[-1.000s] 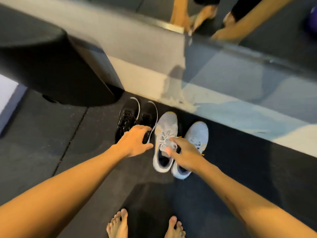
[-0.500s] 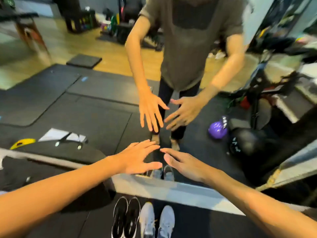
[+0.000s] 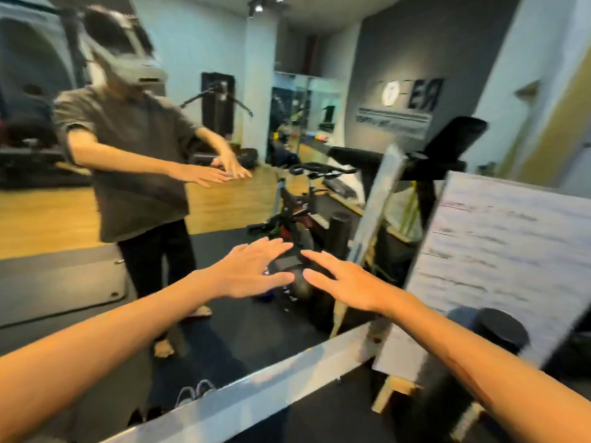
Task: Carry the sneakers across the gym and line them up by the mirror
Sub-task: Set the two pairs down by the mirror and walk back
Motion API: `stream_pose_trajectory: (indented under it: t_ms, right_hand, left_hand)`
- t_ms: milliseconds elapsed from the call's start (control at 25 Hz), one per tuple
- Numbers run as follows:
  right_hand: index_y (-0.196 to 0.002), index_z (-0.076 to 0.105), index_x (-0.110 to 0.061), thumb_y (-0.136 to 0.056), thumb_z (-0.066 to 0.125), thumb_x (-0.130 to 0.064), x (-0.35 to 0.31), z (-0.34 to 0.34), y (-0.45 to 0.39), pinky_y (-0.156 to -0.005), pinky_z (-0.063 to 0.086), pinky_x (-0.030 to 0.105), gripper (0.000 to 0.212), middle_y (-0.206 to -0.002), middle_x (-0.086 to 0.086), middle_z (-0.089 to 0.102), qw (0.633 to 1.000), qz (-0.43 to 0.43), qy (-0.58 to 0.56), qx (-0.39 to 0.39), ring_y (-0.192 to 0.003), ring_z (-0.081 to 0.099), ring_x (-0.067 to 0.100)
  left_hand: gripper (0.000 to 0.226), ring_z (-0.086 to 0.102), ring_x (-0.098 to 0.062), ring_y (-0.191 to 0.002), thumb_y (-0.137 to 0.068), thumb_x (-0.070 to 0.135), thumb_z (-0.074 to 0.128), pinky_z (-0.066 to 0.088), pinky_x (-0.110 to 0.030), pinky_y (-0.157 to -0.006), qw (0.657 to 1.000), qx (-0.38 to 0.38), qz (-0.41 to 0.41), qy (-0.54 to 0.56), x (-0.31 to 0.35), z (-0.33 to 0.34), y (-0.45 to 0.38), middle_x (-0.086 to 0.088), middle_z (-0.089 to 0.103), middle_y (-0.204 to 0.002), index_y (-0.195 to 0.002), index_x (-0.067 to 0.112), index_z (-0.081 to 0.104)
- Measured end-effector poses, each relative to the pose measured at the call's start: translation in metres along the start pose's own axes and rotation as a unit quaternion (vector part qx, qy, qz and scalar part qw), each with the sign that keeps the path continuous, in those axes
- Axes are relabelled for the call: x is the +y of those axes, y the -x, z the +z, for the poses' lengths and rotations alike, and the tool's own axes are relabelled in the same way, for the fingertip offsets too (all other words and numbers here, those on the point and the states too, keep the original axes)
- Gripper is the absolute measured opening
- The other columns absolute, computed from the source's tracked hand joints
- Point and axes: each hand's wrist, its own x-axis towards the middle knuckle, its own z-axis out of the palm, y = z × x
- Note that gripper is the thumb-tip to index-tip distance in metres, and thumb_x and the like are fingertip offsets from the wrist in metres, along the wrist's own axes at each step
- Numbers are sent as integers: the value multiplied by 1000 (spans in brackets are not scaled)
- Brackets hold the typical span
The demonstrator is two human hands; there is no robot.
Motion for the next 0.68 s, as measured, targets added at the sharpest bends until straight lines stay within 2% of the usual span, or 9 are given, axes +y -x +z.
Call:
stream_pose_trajectory:
  t_ms: [120,240,360,480,680]
  right_hand:
    - [-145,23,-50,-85,32,-74,38,-40,94,-120,17,40,66,-159,-7,27,994,88,-25,53,-148,18,11]
    - [-147,22,-46,-86,32,-73,68,-72,195,-118,18,34,67,-158,-10,27,981,163,-34,100,-146,22,12]
    - [-148,24,-44,-86,34,-71,94,-97,307,-118,19,29,68,-158,-13,27,959,241,-36,147,-145,24,8]
    - [-148,27,-40,-86,35,-71,111,-112,421,-109,23,20,69,-156,-12,32,932,303,-39,196,-141,31,6]
    - [-148,25,-40,-80,30,-78,120,-117,640,-111,25,24,78,-156,-12,32,871,425,-29,246,-140,32,7]
  left_hand:
    - [73,12,-19,-149,-88,56,51,13,-38,-120,994,10,107,30,94,18,-32,1,20,-160,-150,32,19]
    - [73,17,-18,-148,-88,56,51,17,-40,-121,979,3,196,49,193,38,-52,2,22,-159,-149,32,19]
    - [75,9,-15,-149,-87,62,47,13,-42,-122,962,-36,264,61,302,60,-56,9,14,-161,-150,36,14]
    - [74,6,-14,-149,-88,60,48,12,-43,-121,942,-51,324,63,408,88,-46,10,11,-161,-149,39,12]
    - [76,8,-14,-149,-86,59,50,13,-40,-121,881,-101,452,101,607,148,3,8,14,-161,-149,39,13]
